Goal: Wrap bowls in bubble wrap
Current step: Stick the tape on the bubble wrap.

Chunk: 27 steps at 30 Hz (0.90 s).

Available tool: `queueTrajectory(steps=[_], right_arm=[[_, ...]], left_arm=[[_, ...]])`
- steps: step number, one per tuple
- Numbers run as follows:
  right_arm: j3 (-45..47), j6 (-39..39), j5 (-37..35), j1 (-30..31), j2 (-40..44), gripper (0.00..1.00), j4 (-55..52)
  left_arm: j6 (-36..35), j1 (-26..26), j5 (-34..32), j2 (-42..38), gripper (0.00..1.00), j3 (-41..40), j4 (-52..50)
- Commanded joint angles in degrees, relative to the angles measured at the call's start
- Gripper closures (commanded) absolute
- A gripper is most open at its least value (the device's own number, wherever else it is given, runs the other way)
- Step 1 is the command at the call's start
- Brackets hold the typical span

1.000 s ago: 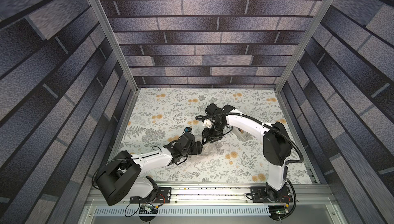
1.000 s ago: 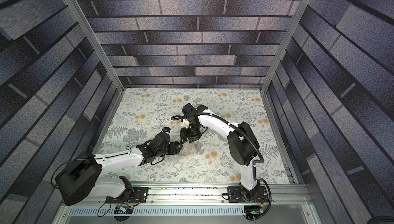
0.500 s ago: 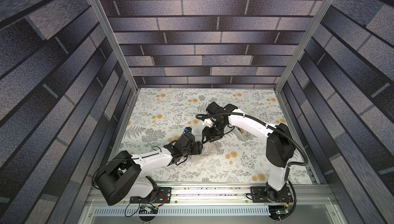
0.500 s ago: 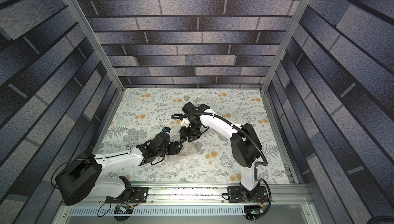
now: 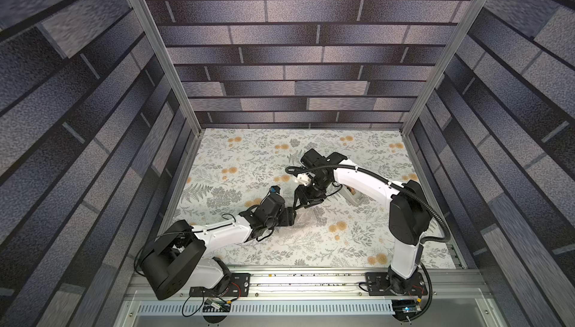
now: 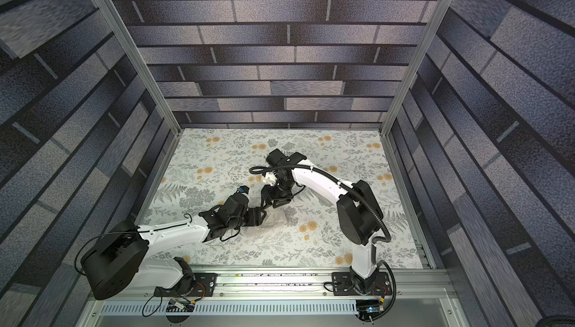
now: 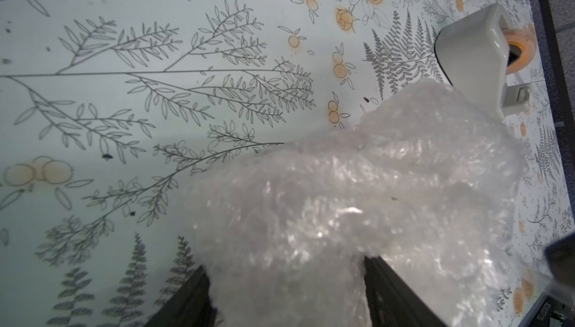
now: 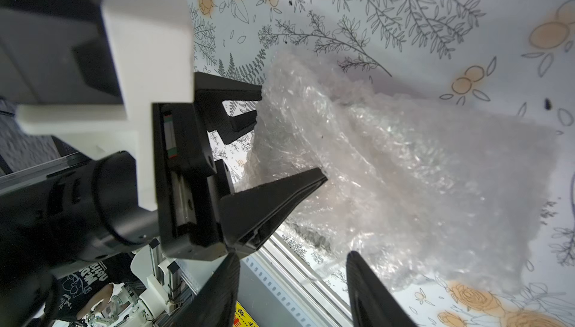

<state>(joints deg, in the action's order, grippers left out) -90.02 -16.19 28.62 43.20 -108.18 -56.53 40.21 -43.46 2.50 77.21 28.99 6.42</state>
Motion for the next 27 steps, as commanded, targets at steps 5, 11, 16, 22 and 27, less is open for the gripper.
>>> queueTrajectory(steps=[5, 11, 16, 22, 27], right_arm=[[1.86, -1.81, 0.49, 0.13, -2.64, 0.44, 2.7], [2.0, -2.95, 1.04, 0.23, -4.03, 0.44, 4.82], [2.47, -5.16, 2.43, 0.22, -4.39, 0.45, 7.86], [2.66, -5.98, 0.6, 0.22, -4.12, 0.76, 7.75], [2.96, -5.21, -0.01, 0.22, -4.87, 0.92, 6.66]], left_arm=[[-1.89, -0.47, -0.44, 0.58, 0.26, 1.15, -2.29], [-1.97, -0.46, -0.44, 0.31, 0.27, 1.16, -2.55], [-2.1, -0.48, -0.48, 0.48, 0.27, 1.22, -2.56], [-2.32, -0.41, -0.42, 0.57, 0.27, 1.51, -2.79], [-2.42, -0.31, -0.38, 0.57, 0.26, 1.6, -2.85]])
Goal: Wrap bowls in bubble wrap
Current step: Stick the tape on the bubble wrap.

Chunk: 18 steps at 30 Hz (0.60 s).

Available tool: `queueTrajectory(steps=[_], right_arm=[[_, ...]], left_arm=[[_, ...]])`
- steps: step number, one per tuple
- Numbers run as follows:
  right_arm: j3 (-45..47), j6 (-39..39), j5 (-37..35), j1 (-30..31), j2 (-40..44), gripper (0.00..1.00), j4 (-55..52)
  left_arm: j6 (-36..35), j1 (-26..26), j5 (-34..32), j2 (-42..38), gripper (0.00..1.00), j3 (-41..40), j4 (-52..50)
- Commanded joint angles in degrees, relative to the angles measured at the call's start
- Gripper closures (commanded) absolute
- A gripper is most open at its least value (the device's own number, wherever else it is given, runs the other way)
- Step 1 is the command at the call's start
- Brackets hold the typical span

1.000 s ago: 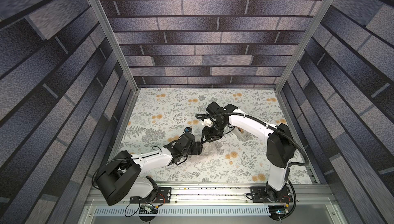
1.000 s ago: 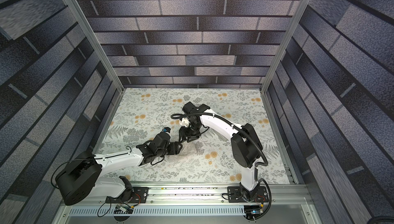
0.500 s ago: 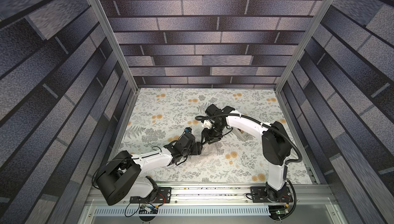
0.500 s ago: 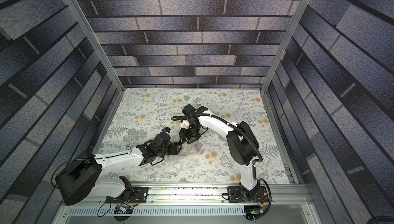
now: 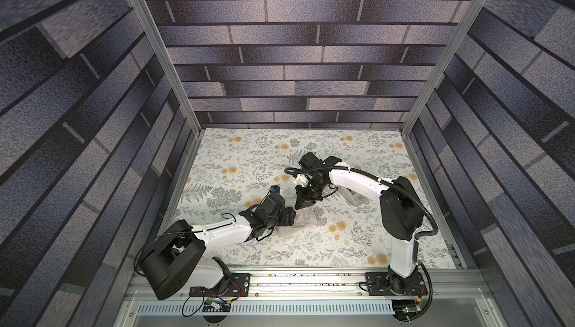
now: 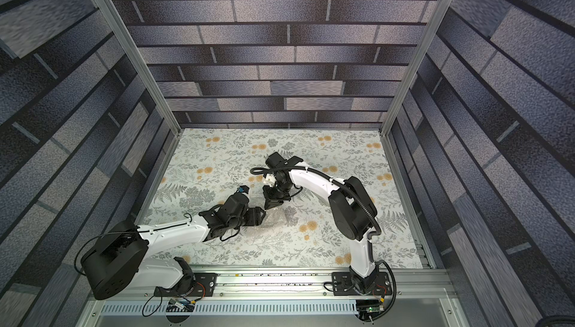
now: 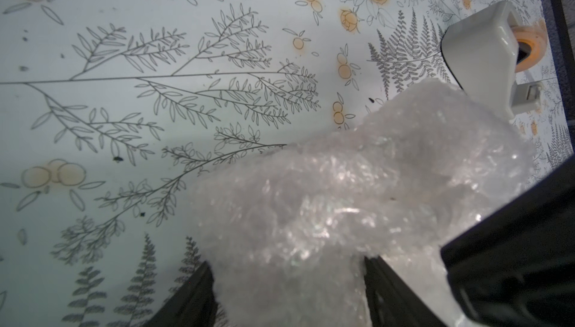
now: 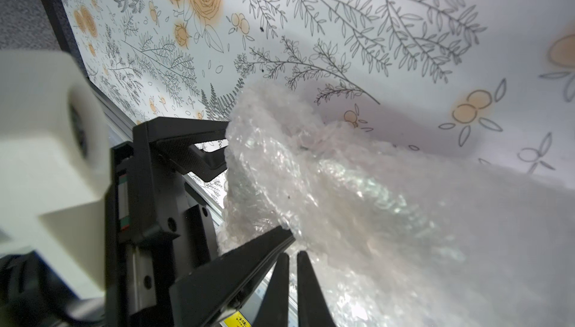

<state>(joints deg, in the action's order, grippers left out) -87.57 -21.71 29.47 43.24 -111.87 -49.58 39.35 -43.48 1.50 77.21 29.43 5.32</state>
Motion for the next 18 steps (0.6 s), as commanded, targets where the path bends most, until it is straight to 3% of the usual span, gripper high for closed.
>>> queueTrajectory(steps=[1, 13, 18], right_arm=[[0.64, 0.32, -1.23, 0.26, -1.37, 0.92, -0.41], [0.83, 1.89, -6.26, 0.88, -2.72, 0.97, -2.62], [1.79, -0.32, -10.02, 0.66, 0.77, 0.98, 2.56]], left_arm=[[-1.58, -0.28, 0.64, 0.57, 0.26, 1.16, -1.78], [-1.86, -0.06, 0.63, 0.57, 0.27, 1.59, -2.33], [-1.78, -0.11, 0.76, 1.0, 0.27, 1.71, -2.27]])
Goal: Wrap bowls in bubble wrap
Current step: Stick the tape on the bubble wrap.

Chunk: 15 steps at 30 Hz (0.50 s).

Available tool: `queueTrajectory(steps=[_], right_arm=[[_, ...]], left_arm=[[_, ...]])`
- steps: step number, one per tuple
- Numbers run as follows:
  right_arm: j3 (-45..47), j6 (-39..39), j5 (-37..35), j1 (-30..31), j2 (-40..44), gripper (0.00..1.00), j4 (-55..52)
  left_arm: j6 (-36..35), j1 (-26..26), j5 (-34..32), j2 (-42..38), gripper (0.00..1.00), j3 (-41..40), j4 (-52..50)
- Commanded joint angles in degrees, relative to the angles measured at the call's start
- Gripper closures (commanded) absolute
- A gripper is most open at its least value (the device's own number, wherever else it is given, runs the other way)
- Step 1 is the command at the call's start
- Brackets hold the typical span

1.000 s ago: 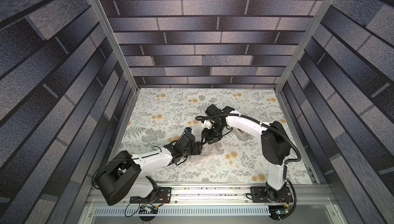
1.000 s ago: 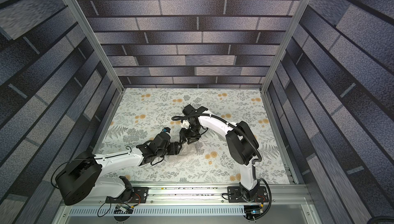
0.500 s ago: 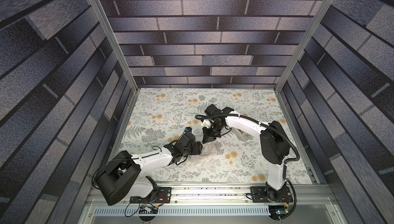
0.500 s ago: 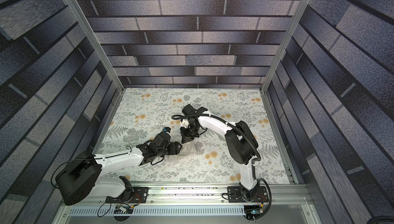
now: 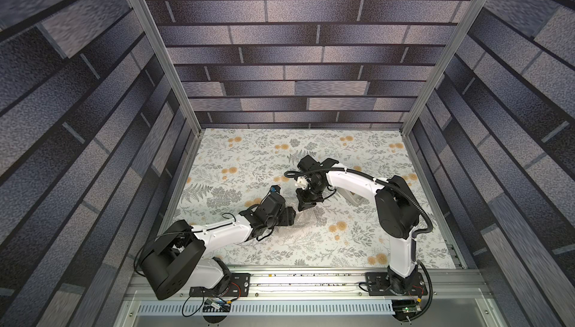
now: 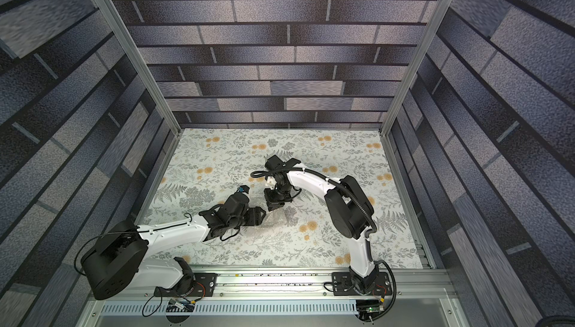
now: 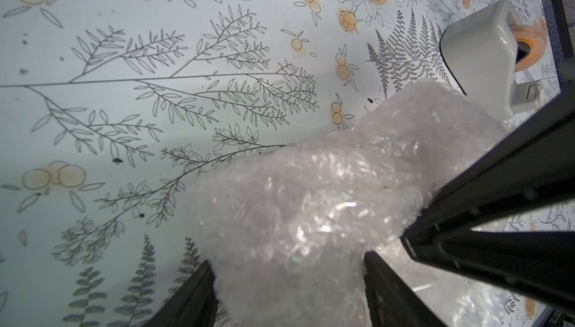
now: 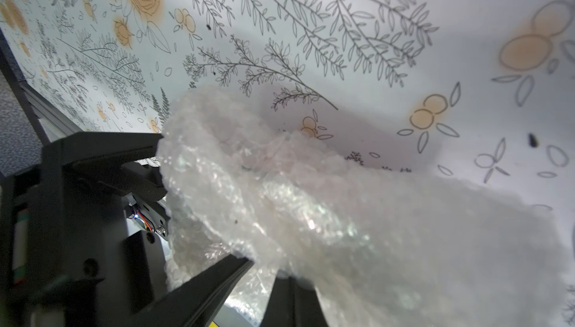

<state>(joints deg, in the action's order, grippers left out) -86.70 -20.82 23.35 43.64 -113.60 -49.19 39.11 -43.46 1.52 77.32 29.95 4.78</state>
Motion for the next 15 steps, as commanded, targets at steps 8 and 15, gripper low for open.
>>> queueTrajectory(steps=[8, 15], right_arm=[[-1.62, -3.7, -3.82, -1.44, 9.49, 0.99, 5.48], [2.42, -2.95, -0.62, -1.41, 12.3, 1.0, 4.13]], left_arm=[[-1.54, -0.39, 0.55, 0.48, 0.27, 1.25, -2.29], [-1.23, -0.55, 0.68, 0.77, 0.26, 0.98, -1.58]])
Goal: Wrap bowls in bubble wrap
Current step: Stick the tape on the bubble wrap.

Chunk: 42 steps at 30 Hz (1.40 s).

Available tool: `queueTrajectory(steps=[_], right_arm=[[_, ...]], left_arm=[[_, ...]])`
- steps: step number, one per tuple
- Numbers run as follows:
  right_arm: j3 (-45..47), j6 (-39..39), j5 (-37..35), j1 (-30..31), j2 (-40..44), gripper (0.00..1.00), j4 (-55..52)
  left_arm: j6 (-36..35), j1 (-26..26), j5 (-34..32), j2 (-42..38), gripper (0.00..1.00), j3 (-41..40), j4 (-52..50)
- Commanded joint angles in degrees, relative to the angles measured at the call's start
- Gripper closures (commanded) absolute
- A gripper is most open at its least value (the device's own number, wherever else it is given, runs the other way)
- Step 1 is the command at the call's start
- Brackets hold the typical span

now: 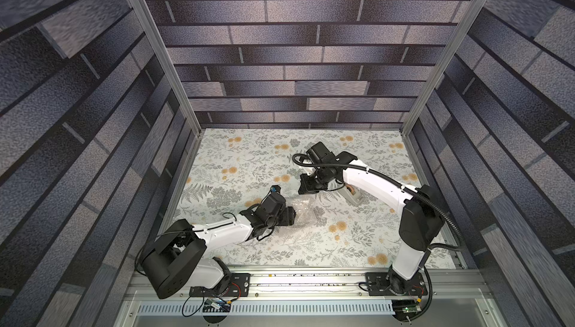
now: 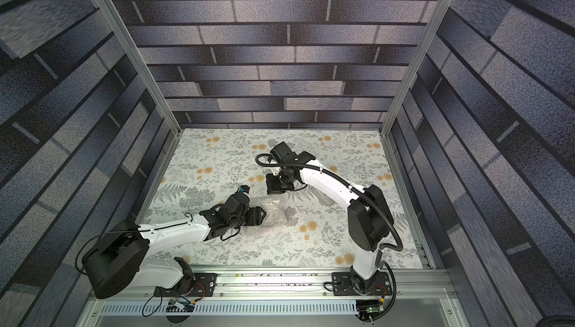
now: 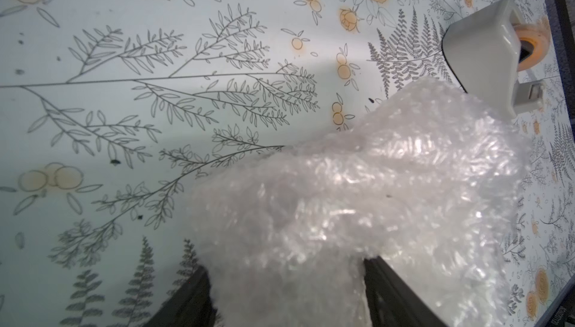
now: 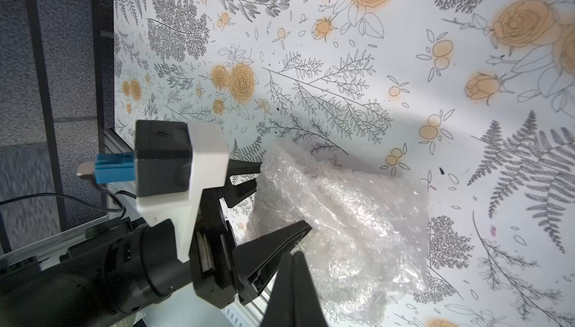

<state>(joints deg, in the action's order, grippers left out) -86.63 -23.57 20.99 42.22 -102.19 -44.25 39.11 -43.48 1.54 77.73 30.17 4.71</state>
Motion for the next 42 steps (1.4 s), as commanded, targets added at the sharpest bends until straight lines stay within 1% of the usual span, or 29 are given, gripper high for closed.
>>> queueTrajectory(steps=[1, 7, 21, 27, 34, 39, 42], right_arm=[[3.24, -0.24, 2.54, -0.05, 1.02, 1.0, -0.64], [7.33, -0.49, 4.99, -0.01, 0.82, 1.0, 1.02], [7.78, 0.04, 6.84, 1.98, -4.67, 1.0, 2.2], [8.19, 0.72, 3.81, 1.99, -6.4, 1.0, 1.27], [8.92, 2.22, -2.41, 2.23, -8.69, 1.0, -0.35], [9.73, 1.15, -2.72, 2.23, -8.89, 1.0, 3.04], [8.88, 0.16, -2.54, 2.21, -7.41, 1.0, 4.74]], left_arm=[[-1.28, -0.5, 0.62, 0.4, 0.27, 0.85, -1.55], [-1.52, -0.54, 0.52, 0.57, 0.26, 1.2, -1.89], [-1.34, -0.57, 0.17, 0.29, 0.26, 1.29, -2.71], [-1.54, -0.53, 0.46, 0.97, 0.26, 1.8, -2.63], [-1.5, -0.54, 0.37, 1.02, 0.27, 1.82, -2.78], [-1.52, -0.61, 0.4, 0.92, 0.27, 2.04, -3.13], [-1.67, -0.64, 0.16, 0.66, 0.27, 2.17, -3.47]])
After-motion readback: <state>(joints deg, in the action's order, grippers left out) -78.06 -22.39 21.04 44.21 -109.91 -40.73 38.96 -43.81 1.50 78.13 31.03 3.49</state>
